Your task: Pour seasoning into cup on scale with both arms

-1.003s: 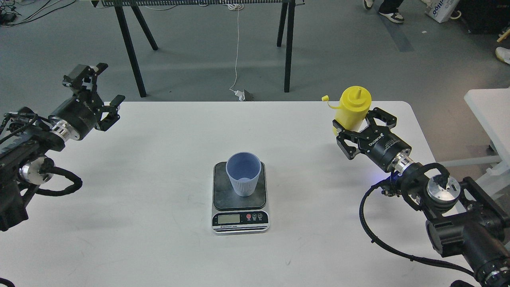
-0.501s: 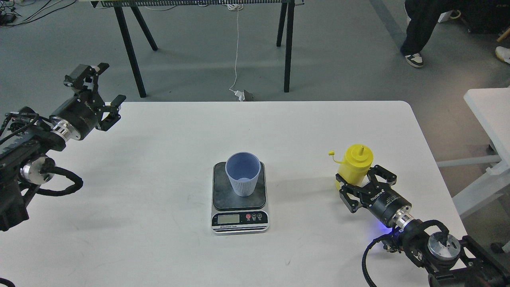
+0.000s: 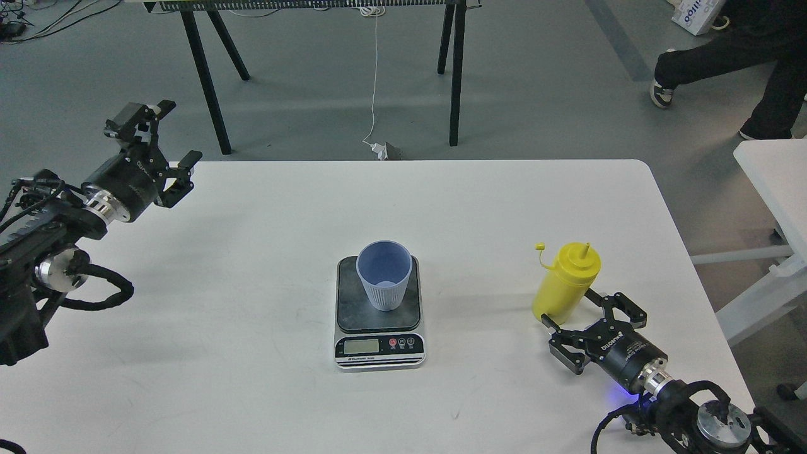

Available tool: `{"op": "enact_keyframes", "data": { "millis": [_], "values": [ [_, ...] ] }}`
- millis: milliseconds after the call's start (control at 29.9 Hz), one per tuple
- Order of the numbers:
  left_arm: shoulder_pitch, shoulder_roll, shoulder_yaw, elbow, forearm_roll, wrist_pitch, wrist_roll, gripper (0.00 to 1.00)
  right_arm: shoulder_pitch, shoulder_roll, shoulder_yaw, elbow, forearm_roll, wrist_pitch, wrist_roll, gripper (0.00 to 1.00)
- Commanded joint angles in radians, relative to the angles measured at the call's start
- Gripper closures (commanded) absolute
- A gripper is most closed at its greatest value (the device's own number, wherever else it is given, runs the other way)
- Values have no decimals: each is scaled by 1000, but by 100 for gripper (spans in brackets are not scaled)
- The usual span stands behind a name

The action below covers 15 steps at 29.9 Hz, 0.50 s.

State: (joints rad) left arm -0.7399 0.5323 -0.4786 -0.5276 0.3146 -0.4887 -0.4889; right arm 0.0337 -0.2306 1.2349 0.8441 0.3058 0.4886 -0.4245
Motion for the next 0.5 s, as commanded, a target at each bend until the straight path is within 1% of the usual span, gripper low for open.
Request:
{"op": "enact_keyframes", "data": {
  "millis": [0,100,167,201,267,334,468],
  "values": [
    [-3,2,0,0,0,0,0,1,-86,-58,15,94,15,0,1,5],
    [-3,2,0,0,-2,0,0,1,-165,-163,18,257,82,0,4,5],
    [-3,2,0,0,-2,0,0,1,-175,-243,24,337,117,0,6,5],
    [-3,2,0,0,-2,0,0,1,-173,-275,41,354,125,0,6,5],
    [1,2,0,0,-2,0,0,1,-129,-325,73,356,127,0,7,4],
    [2,0,0,0,-2,0,0,1,-11,-363,63,334,125,0,6,3],
    [7,0,0,0,-2,0,0,1,203,-401,-43,206,124,0,6,3]
  ]
}}
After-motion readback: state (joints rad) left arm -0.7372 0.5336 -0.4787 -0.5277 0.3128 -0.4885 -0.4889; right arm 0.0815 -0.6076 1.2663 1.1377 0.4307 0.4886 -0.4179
